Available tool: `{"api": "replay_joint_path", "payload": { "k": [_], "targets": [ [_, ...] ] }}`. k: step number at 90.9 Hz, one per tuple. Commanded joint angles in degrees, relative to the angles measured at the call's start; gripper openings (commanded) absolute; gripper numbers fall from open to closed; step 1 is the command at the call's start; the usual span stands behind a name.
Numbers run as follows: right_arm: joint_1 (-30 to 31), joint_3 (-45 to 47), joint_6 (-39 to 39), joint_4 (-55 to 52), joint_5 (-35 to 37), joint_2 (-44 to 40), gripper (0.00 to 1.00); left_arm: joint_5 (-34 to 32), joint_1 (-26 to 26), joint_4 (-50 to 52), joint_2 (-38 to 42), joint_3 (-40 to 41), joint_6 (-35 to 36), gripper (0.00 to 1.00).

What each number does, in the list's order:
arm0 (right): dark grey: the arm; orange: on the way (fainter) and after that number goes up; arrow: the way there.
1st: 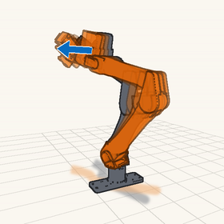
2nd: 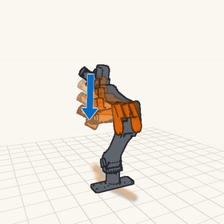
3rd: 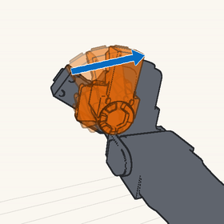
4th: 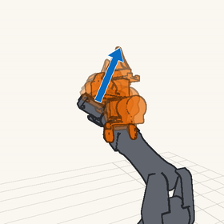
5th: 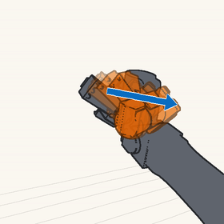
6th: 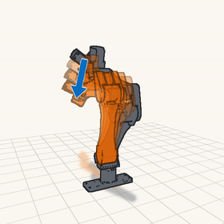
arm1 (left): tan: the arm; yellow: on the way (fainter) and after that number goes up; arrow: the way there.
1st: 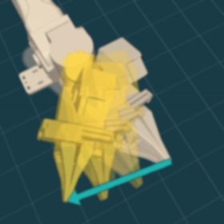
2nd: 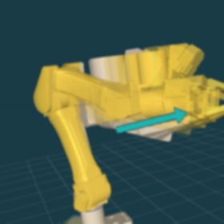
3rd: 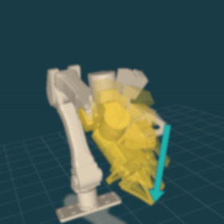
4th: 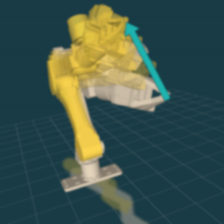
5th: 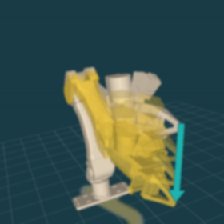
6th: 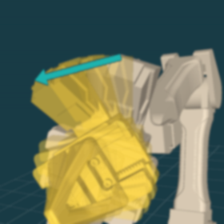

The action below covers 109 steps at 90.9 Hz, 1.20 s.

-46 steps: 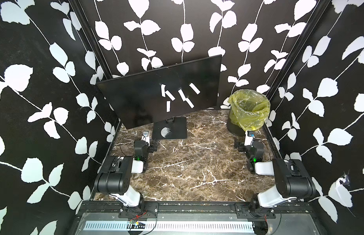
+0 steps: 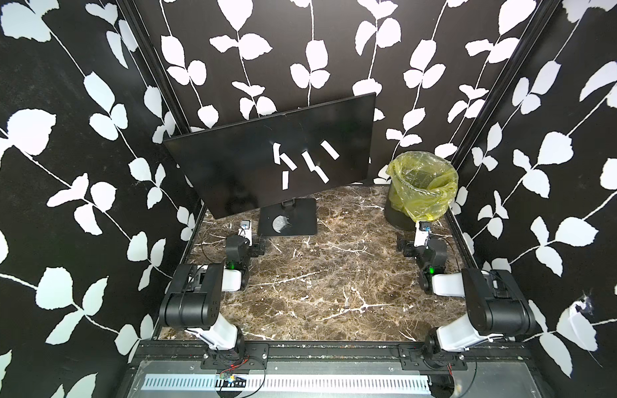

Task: Remove the sticky note from the monitor
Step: Tear off the sticky note from the monitor.

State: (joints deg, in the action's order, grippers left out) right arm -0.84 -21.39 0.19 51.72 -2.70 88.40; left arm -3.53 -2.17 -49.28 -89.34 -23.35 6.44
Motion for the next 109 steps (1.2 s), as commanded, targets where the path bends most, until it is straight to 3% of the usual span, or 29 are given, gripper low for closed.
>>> {"api": "replay_joint_path", "payload": {
  "k": [1,22,32,43,56,80,109],
  "targets": [
    [0.27,-0.24,-1.04,-1.03,-1.22,-4.13,1.00,-1.69,-0.34,6.75,7.43,-2.24,-0.26,0.99],
    [0.96,-1.27,1.66,-18.85,-3.52,-23.78,0.99,-5.25,-2.01,23.06,24.60,-0.92,-8.73,0.99],
    [2.95,-4.92,3.46,-31.07,-3.88,-32.04,0.99,-6.36,-3.73,35.50,32.25,-2.94,-12.06,0.99],
    [6.98,-12.87,8.70,-47.04,3.14,-36.29,0.99,-5.66,-5.51,46.08,38.09,-6.44,-16.55,0.99],
    [13.79,-23.28,12.48,-58.93,6.52,-35.41,0.99,-3.01,-9.10,55.75,39.60,-14.70,-21.18,0.99],
    [22.02,-35.45,29.66,-57.78,4.56,-27.19,0.99,6.45,-13.98,58.59,36.17,-29.33,-32.03,0.99],
    [27.78,-58.83,32.32,-64.46,2.92,-10.84,0.99,8.97,-19.38,59.25,31.51,-40.80,-34.03,0.99]
  ]
}}
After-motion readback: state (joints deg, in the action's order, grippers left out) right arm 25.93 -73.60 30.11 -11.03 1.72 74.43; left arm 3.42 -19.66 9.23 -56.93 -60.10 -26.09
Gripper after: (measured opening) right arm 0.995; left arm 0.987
